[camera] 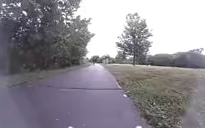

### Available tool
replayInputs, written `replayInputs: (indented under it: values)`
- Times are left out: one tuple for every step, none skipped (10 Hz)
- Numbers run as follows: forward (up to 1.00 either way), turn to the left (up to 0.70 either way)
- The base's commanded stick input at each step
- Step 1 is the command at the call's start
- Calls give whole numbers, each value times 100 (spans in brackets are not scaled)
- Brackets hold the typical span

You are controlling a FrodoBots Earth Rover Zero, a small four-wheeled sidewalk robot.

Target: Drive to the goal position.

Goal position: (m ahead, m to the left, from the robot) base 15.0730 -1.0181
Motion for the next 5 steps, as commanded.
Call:
replayInputs:
  values:
    - [70, 0]
    - [70, 0]
    - [70, 0]
    - [70, 0]
    - [70, 0]
